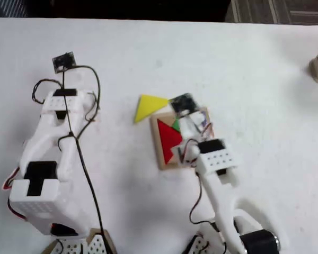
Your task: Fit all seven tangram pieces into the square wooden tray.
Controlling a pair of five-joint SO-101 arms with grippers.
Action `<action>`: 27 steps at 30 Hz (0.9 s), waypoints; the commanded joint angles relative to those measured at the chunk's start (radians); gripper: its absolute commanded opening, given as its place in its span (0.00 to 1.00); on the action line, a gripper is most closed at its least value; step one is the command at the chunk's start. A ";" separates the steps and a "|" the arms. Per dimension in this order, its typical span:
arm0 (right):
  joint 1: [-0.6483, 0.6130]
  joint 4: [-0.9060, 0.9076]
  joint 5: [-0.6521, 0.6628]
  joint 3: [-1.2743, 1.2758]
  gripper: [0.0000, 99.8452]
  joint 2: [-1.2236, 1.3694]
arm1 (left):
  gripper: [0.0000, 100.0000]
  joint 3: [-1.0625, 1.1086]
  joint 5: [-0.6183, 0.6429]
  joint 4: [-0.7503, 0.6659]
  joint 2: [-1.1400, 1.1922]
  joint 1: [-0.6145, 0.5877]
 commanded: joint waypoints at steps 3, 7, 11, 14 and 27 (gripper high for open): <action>-0.027 -0.005 0.003 -0.118 0.02 0.177 | 0.02 -0.043 -0.011 0.009 -0.005 0.019; -0.027 0.022 0.002 -0.190 0.02 0.246 | 0.02 -0.043 -0.011 0.009 -0.005 0.018; -0.027 0.001 0.002 -0.198 0.02 0.220 | 0.02 -0.043 -0.011 0.009 -0.005 0.019; -0.027 -0.070 0.002 -0.193 0.02 0.219 | 0.02 -0.041 -0.011 0.009 -0.005 0.019; 0.213 0.102 0.003 -0.195 0.02 0.010 | 0.02 -0.041 -0.011 0.026 -0.005 0.018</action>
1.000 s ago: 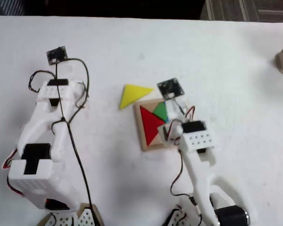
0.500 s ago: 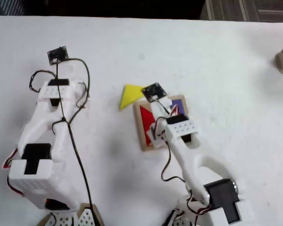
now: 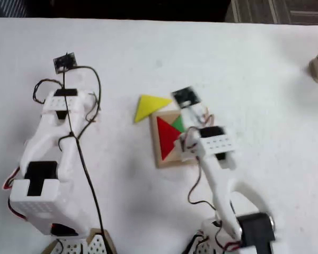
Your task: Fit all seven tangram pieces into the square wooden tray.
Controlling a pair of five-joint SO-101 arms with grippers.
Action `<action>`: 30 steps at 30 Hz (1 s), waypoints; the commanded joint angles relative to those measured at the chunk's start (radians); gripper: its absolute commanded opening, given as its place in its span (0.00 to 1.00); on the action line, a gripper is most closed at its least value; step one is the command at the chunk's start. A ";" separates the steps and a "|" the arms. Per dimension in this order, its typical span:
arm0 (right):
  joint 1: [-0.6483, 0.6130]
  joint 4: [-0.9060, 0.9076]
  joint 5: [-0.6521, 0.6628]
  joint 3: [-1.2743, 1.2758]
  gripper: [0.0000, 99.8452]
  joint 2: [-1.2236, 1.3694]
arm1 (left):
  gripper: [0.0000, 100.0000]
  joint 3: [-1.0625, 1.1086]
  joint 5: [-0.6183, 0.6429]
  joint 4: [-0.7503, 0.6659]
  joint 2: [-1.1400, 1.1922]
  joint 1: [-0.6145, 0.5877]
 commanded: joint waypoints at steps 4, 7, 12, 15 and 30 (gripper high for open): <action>0.084 -0.097 0.000 -0.048 0.02 -0.053 | 0.02 -0.041 -0.011 0.005 -0.005 0.013; 0.047 -0.177 0.000 -0.081 0.02 -0.001 | 0.02 -0.041 -0.011 0.005 -0.005 0.015; -0.102 -0.185 0.009 -0.167 0.02 0.127 | 0.02 -0.043 -0.011 0.003 -0.005 0.015; -0.196 -0.185 0.009 -0.204 0.02 0.176 | 0.02 -0.044 -0.011 0.003 -0.005 0.015; -0.286 -0.079 0.017 -0.508 0.02 0.547 | 0.02 -0.049 -0.011 0.002 -0.005 0.013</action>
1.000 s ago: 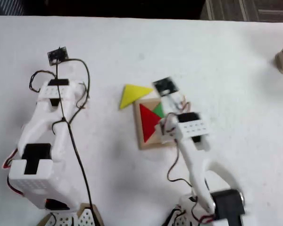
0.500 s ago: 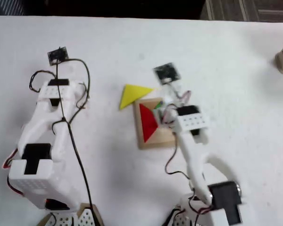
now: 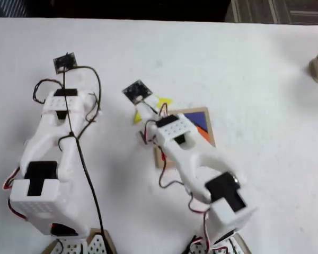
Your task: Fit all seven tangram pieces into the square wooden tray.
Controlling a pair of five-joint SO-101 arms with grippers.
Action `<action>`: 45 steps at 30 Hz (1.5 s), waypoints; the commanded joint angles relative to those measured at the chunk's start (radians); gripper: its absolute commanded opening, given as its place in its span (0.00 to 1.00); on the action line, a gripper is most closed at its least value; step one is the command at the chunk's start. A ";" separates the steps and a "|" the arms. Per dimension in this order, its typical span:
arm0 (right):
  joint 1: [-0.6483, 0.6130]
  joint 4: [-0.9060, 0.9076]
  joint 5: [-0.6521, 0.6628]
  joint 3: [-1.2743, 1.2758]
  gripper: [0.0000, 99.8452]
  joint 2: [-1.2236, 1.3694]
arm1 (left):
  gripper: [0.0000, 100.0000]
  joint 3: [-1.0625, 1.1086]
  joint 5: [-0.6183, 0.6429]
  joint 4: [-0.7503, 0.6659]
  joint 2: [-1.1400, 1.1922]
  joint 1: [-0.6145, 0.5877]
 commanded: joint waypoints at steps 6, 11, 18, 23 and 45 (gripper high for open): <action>0.143 0.091 0.018 -0.173 0.02 0.076 | 0.02 -0.046 -0.011 0.002 -0.005 0.013; 0.236 0.093 0.018 -0.209 0.02 0.093 | 0.02 -0.044 -0.011 0.002 -0.005 0.013; 0.404 0.087 0.018 -0.252 0.02 0.093 | 0.02 -0.044 -0.011 0.003 -0.005 0.013; 0.535 0.093 0.009 -0.359 0.02 0.084 | 0.02 -0.054 -0.012 -0.014 -0.005 0.013; 0.768 0.443 0.331 -0.528 0.02 0.321 | 0.02 -0.041 -0.095 -0.061 -0.005 0.008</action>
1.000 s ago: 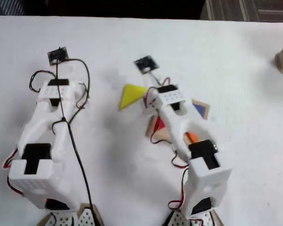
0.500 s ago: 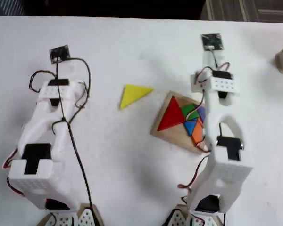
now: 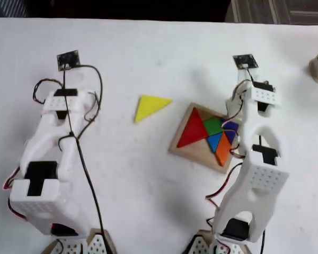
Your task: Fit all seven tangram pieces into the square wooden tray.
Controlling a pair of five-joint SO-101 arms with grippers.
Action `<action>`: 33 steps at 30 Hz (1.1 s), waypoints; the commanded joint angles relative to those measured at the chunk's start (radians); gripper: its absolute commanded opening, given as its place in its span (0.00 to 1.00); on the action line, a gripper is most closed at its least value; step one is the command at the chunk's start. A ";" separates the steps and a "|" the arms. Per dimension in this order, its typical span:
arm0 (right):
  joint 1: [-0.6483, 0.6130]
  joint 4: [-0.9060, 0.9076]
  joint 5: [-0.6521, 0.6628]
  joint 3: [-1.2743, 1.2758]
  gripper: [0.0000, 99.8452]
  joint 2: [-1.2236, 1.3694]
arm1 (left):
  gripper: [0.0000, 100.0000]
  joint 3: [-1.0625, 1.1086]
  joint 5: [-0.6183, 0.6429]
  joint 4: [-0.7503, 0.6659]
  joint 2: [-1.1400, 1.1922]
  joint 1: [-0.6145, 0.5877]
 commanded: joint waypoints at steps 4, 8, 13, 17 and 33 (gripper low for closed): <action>0.027 0.199 0.141 0.091 0.02 -0.090 | 0.02 -0.041 -0.012 -0.020 -0.005 0.010; 0.038 0.196 0.180 0.241 0.02 -0.193 | 0.02 -0.041 -0.012 -0.020 -0.005 0.010; 0.038 0.140 0.176 0.476 0.02 -0.414 | 0.02 -0.041 -0.012 -0.018 -0.005 0.012; 0.038 0.130 0.155 0.629 0.02 -0.605 | 0.02 -0.038 -0.012 -0.018 -0.005 0.012; -0.341 0.378 0.143 0.835 0.02 -0.964 | 0.02 -0.026 -0.012 -0.020 -0.007 0.015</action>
